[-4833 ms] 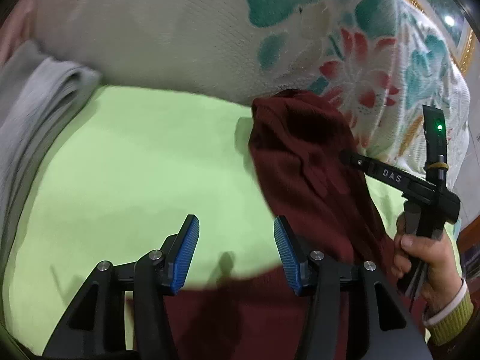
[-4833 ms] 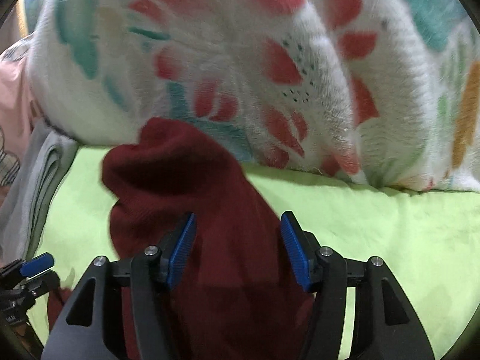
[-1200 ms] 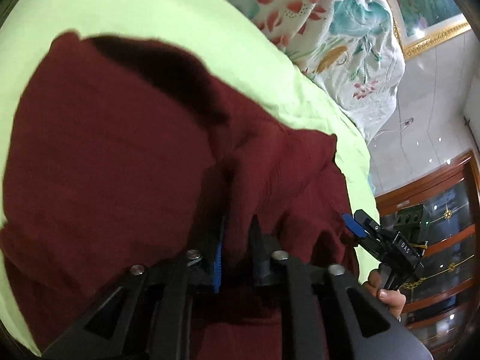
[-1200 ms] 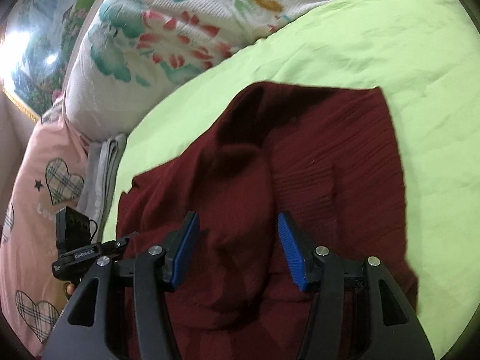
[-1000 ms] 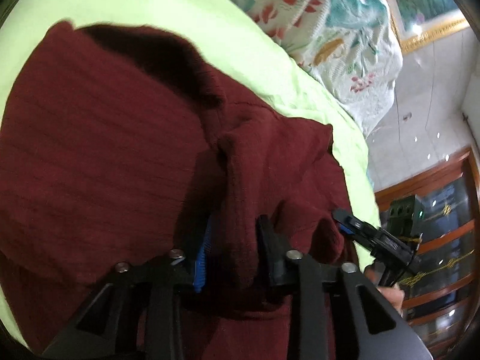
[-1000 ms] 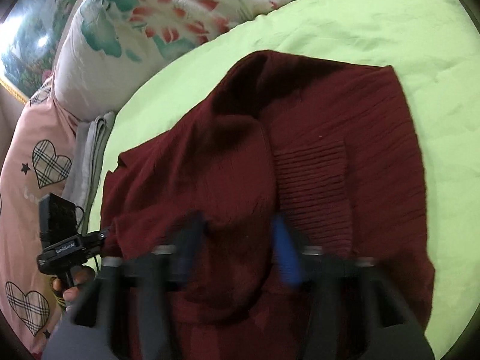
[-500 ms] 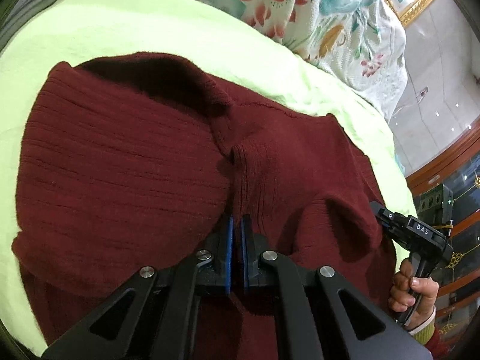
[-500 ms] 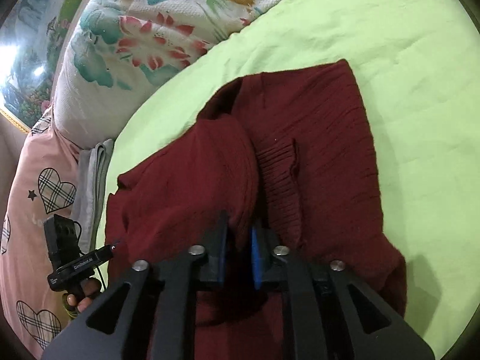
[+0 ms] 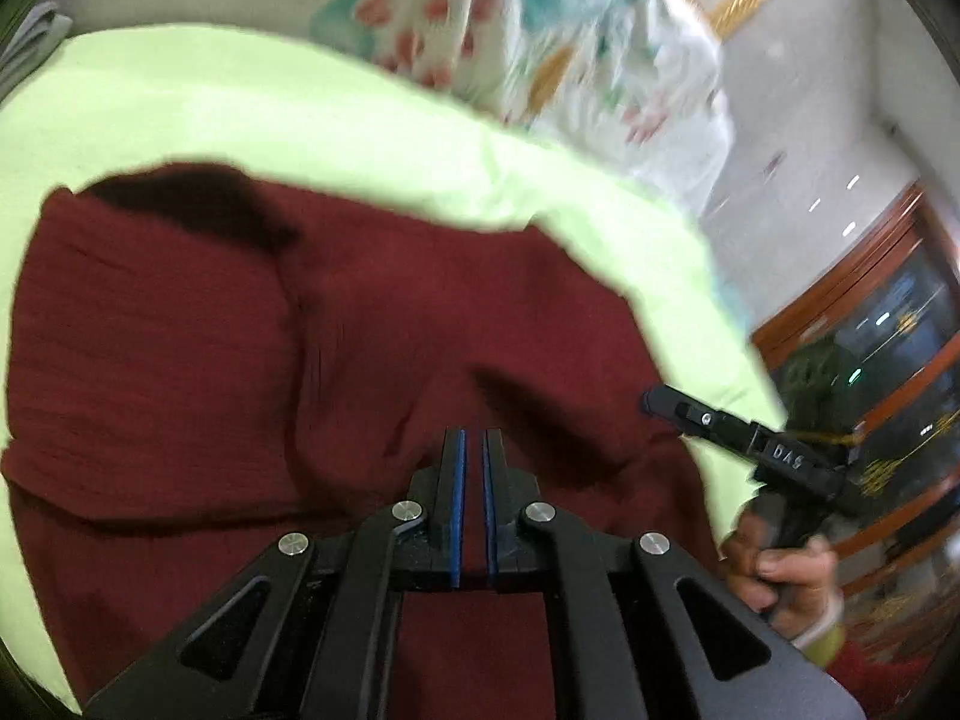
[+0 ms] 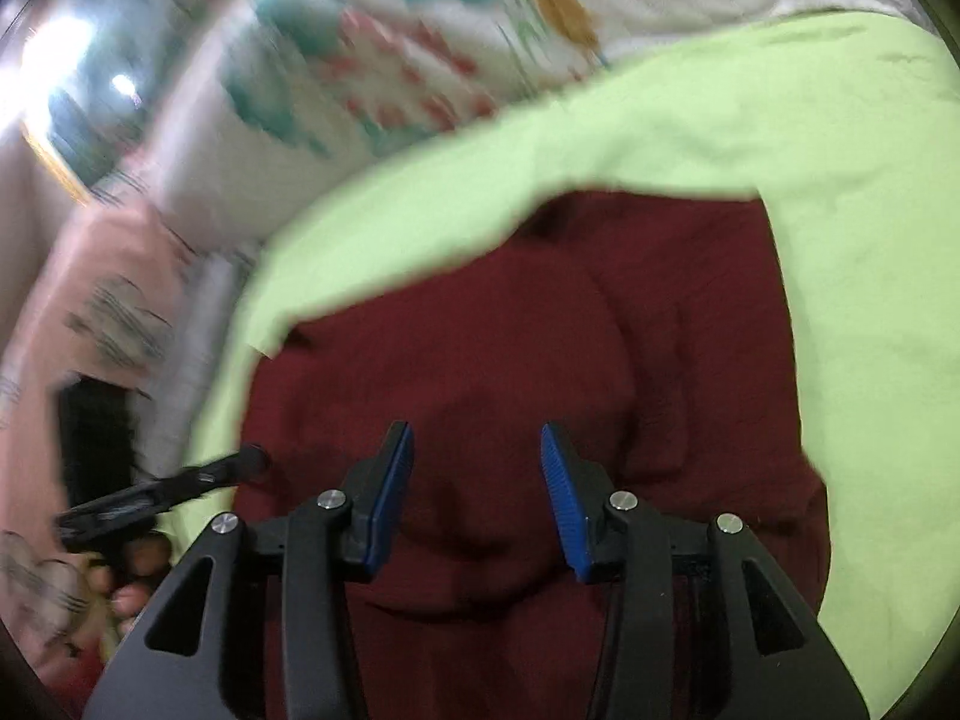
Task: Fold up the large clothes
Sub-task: 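Move the left tool to the sweater hem and grasp it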
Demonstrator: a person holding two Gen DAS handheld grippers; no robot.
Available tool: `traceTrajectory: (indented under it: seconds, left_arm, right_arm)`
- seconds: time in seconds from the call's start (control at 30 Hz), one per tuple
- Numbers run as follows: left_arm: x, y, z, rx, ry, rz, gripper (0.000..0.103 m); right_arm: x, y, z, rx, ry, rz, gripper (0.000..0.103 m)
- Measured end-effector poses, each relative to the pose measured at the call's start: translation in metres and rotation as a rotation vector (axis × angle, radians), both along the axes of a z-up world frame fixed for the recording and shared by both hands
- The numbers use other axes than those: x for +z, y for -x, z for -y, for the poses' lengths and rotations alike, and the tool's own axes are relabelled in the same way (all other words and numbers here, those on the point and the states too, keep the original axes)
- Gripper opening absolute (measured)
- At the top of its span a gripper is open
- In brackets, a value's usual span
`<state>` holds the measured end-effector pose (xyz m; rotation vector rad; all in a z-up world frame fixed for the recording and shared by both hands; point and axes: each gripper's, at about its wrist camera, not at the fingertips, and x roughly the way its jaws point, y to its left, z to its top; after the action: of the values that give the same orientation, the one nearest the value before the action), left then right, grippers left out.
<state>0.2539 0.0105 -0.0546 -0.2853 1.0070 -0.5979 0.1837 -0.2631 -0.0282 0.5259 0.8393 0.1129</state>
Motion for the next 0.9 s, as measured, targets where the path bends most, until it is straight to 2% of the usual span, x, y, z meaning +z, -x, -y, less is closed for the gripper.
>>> traceTrajectory:
  seconds: [0.07, 0.1, 0.17, 0.27, 0.37, 0.43, 0.5, 0.63, 0.8, 0.83, 0.9]
  left_arm:
    - [-0.023, -0.006, 0.005, 0.018, -0.075, -0.068, 0.003]
    - [-0.034, -0.007, 0.001, 0.023, -0.073, -0.102, 0.002]
    - [-0.036, -0.002, -0.007, 0.035, -0.045, -0.116, 0.001]
    - [-0.026, 0.013, -0.017, 0.059, -0.082, -0.078, 0.002]
    - [-0.013, 0.040, -0.037, 0.104, -0.110, -0.037, 0.019]
    - [-0.006, 0.061, -0.056, 0.155, -0.111, -0.015, 0.023]
    - [-0.006, 0.085, -0.079, 0.208, -0.125, -0.007, 0.033]
    - [-0.015, 0.125, -0.124, 0.300, -0.171, -0.024, 0.040]
    - [-0.036, 0.160, -0.161, 0.360, -0.134, -0.081, 0.051]
    - [-0.040, 0.165, -0.165, 0.358, -0.102, -0.092, 0.051]
    - [-0.041, 0.172, -0.167, 0.341, -0.072, -0.091, 0.059]
  right_arm:
    - [-0.019, -0.002, 0.003, -0.028, 0.003, -0.078, 0.044]
    - [-0.023, 0.001, 0.006, -0.037, -0.012, -0.079, 0.043]
    - [-0.020, 0.010, 0.009, -0.045, -0.015, -0.066, 0.045]
    - [-0.009, 0.026, 0.011, -0.053, -0.014, -0.041, 0.045]
    - [-0.003, 0.048, 0.014, -0.062, -0.023, -0.026, 0.047]
    - [0.000, 0.068, 0.016, -0.074, -0.028, -0.016, 0.049]
    - [-0.001, 0.089, 0.021, -0.088, -0.031, -0.008, 0.052]
    - [-0.003, 0.129, 0.031, -0.133, -0.030, -0.005, 0.055]
    - [-0.010, 0.172, 0.046, -0.174, -0.025, -0.031, 0.061]
    - [-0.013, 0.177, 0.048, -0.178, -0.028, -0.040, 0.061]
    - [-0.019, 0.187, 0.051, -0.175, -0.053, -0.061, 0.061]
